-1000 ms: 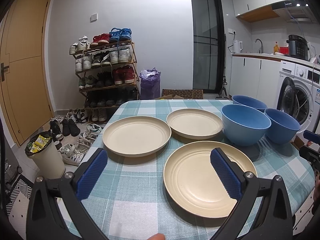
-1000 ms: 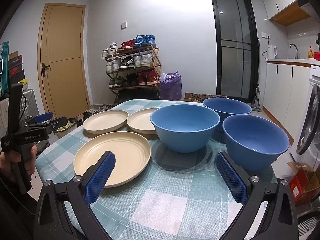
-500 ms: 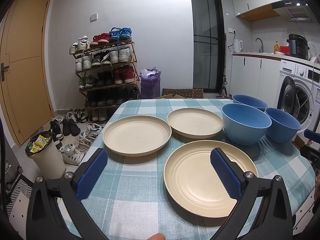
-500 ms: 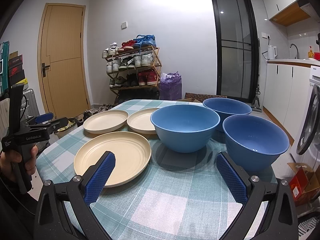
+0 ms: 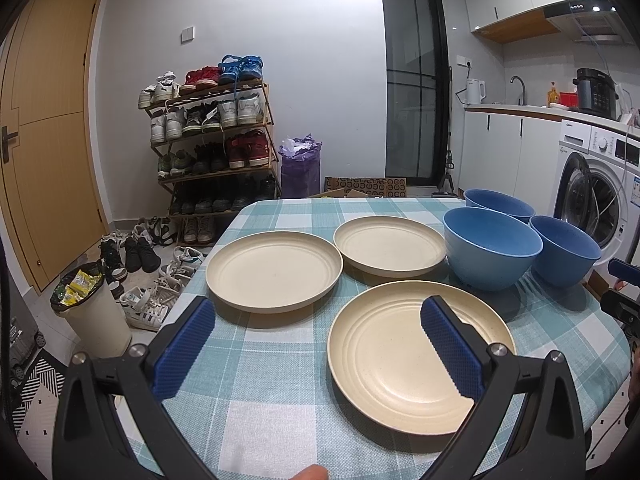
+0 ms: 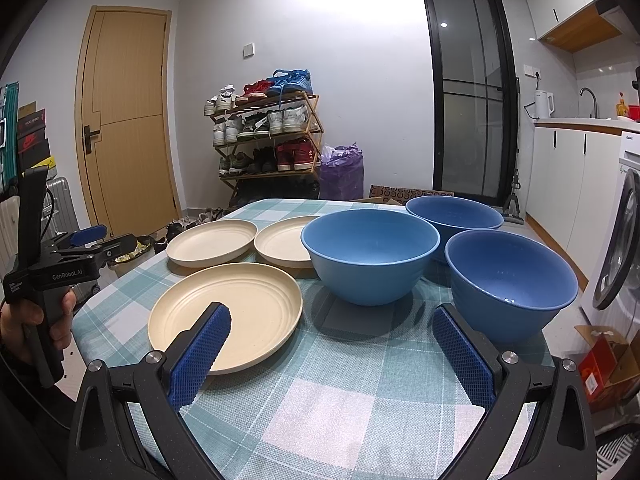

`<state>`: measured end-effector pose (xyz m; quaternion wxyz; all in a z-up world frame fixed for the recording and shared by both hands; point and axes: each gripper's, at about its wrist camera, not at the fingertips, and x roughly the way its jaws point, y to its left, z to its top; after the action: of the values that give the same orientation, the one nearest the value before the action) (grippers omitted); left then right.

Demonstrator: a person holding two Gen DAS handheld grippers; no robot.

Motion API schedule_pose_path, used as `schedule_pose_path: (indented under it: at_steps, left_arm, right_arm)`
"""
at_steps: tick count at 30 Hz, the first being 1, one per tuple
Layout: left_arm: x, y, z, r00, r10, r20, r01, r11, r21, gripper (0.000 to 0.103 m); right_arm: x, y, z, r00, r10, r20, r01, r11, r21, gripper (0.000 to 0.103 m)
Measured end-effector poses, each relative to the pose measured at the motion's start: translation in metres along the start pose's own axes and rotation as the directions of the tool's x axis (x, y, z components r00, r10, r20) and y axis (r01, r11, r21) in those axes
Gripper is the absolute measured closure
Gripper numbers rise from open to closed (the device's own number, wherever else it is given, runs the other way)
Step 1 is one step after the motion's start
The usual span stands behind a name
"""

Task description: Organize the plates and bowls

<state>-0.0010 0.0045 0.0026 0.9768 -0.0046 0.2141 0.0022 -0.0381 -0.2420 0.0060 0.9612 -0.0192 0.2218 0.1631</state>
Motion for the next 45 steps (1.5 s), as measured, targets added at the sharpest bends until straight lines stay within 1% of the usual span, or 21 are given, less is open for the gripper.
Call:
schedule_pose_path:
  at_steps: [13,25,30,33,36,39,42,45]
  left_arm:
    - [0.001,-0.002,0.000,1.000,-0.006,-0.003,0.006,1.000,0.002,0.000]
    - [-0.001,-0.001,0.004,1.000,-0.004,0.005,0.004,1.000,0.013,0.000]
    - [-0.001,0.002,0.010,1.000,0.002,0.008,-0.003,1.000,0.022,0.000]
    - [0.000,0.004,0.014,1.000,-0.016,0.002,0.015,1.000,0.024,0.000]
    - [0.001,0.004,0.020,1.000,-0.011,0.012,0.010,0.999,0.034,0.000]
    - [0.004,0.006,0.026,1.000,-0.023,0.011,0.022,0.999,0.025,0.000]
    - [0.009,0.009,0.032,1.000,-0.019,0.009,0.019,1.000,0.015,0.000]
    - [0.013,0.007,0.035,1.000,-0.020,0.007,0.019,0.999,0.025,0.000]
  right_arm:
    - [-0.002,-0.001,0.001,1.000,-0.004,0.004,0.004,1.000,-0.008,0.000]
    - [-0.007,-0.001,0.010,1.000,-0.016,0.013,0.017,1.000,-0.017,0.000]
    - [-0.007,-0.001,0.017,1.000,-0.014,0.012,0.015,1.000,-0.021,0.000]
    - [-0.004,-0.002,0.022,1.000,-0.015,0.007,0.015,1.000,-0.026,0.000]
    - [-0.002,-0.004,0.028,1.000,-0.006,0.000,0.006,1.000,-0.025,0.000]
    - [0.001,-0.005,0.033,1.000,0.001,-0.006,-0.001,1.000,-0.022,0.000]
    - [0.004,-0.006,0.039,1.000,0.005,-0.009,-0.006,1.000,-0.023,0.000]
    - [0.005,-0.006,0.044,1.000,0.003,-0.013,-0.004,0.999,-0.036,0.000]
